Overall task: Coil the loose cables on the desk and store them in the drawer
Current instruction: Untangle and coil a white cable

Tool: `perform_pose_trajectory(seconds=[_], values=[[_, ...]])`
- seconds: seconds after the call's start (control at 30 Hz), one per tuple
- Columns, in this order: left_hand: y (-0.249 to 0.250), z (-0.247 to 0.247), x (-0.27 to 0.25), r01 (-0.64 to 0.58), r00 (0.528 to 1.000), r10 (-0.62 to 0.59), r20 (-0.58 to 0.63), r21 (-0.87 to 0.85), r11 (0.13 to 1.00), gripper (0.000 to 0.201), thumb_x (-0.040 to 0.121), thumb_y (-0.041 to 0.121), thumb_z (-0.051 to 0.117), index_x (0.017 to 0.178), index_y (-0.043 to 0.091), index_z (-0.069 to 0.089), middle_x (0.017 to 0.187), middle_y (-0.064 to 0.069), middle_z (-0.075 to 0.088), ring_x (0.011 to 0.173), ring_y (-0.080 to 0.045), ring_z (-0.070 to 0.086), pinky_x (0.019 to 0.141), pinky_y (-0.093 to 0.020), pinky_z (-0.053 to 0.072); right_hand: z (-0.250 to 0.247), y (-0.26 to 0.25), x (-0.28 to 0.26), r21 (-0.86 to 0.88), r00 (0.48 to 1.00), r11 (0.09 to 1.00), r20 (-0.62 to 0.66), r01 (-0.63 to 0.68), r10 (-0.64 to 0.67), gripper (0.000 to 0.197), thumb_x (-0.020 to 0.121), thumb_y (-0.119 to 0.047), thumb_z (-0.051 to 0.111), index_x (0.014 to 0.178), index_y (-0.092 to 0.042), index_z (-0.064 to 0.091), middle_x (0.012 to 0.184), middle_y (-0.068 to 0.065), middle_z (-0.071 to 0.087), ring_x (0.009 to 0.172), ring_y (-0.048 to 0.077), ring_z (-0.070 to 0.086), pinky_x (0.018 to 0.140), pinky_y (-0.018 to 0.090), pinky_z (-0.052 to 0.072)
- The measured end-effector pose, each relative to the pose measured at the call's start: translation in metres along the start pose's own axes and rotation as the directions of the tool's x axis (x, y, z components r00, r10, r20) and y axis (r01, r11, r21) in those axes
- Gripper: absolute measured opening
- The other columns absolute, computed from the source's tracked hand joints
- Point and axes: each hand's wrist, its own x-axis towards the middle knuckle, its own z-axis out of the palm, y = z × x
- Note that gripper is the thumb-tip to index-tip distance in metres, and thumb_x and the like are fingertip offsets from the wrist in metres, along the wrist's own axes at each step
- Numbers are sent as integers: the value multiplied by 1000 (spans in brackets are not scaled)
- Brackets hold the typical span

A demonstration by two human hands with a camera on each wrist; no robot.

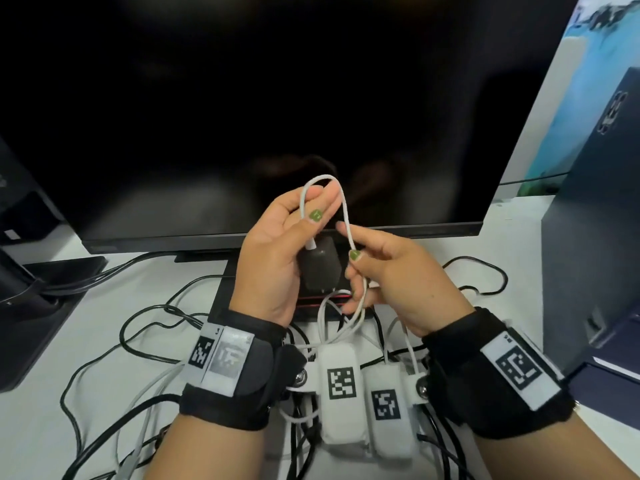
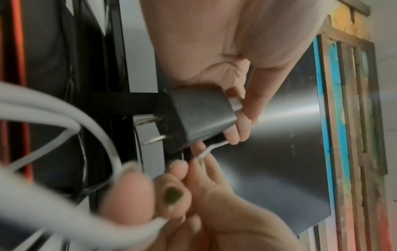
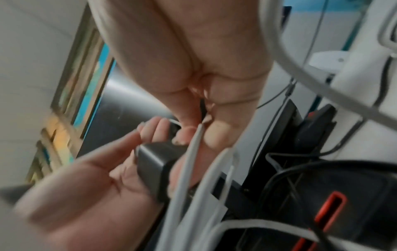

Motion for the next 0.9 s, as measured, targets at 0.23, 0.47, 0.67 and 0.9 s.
perform_pose_trajectory(seconds=[0.23,0.47,0.67,0.9], values=[[-1,5,-4,42,987,-64,147,148,988,40,95,0,42,130,14,53,119,-6,68,101,-13,67,89,-27,52,12,1,-3,-240,999,969,-9,50,-53,38,101,-9,37,122,-33,57,48,-23,53,43,-7,49,47,11,38],[21,2,-2,-54,981,-2,192,288,956,48,84,-18,43,114,14,62,110,-7,72,104,-21,68,91,-31,52,-15,-13,0,-6,952,989,-271,150,-146,38,91,10,43,104,-15,69,68,3,55,50,10,45,49,21,41],[20,-7,0,-63,983,-14,183,411,910,53,76,-25,35,99,12,65,88,-6,75,86,-18,69,72,-22,48,-34,-19,-7,-191,938,959,-236,211,-254,35,99,-14,45,114,-36,67,59,-3,49,52,12,45,51,23,49],[9,2,-3,-46,960,-61,274,368,929,64,81,-26,35,128,14,54,113,-8,70,105,-17,66,89,-25,51,-15,-16,-8,-625,933,735,-28,263,-358,39,93,0,46,85,-34,63,78,-9,49,69,1,48,64,11,35]])
